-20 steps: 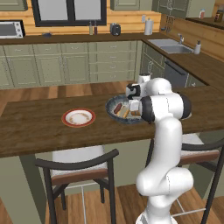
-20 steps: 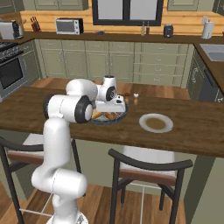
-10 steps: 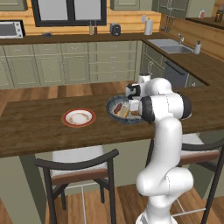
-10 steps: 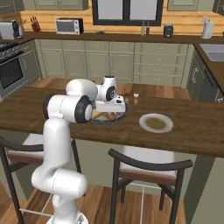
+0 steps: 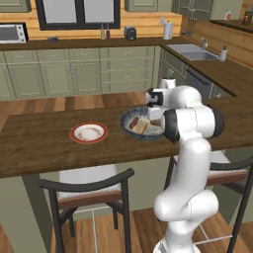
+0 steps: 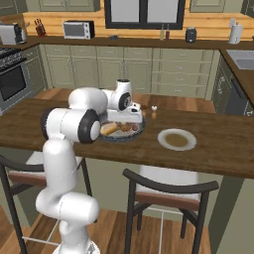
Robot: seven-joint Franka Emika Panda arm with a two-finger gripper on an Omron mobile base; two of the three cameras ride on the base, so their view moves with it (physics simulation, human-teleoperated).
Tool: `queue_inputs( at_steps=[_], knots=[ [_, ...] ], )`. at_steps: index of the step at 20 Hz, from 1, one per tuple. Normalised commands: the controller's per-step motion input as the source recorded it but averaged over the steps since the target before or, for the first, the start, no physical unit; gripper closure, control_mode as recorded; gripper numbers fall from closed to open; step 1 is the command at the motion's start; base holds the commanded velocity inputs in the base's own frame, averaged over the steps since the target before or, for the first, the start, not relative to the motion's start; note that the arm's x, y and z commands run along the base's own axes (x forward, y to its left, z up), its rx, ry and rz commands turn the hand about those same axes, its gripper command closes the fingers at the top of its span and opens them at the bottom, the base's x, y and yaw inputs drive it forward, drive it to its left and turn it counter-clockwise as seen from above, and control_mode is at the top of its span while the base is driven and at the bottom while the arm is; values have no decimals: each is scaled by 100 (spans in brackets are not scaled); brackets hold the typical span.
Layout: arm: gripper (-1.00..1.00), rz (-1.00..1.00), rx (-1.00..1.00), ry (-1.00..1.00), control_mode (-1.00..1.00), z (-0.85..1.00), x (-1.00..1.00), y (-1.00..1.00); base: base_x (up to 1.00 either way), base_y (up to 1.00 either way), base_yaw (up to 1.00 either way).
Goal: Place one bun and one sausage from the bowl on each plate.
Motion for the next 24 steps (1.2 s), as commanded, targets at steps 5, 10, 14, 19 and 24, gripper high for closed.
queue_inputs(
  at_steps=[5,10,14,19,24],
  knots=[
    [100,-19,1,-1,-100,32,-60,-49,0,0,0],
    [100,-28,0,1,-100,6,-32,-89,0,0,0],
    [100,-31,0,13,-100,8,18,-97,0,0,0],
    [100,-15,1,14,-100,0,48,-84,0,0,0],
    [100,0,0,2,-100,-21,51,-49,0,0,0]
  ],
)
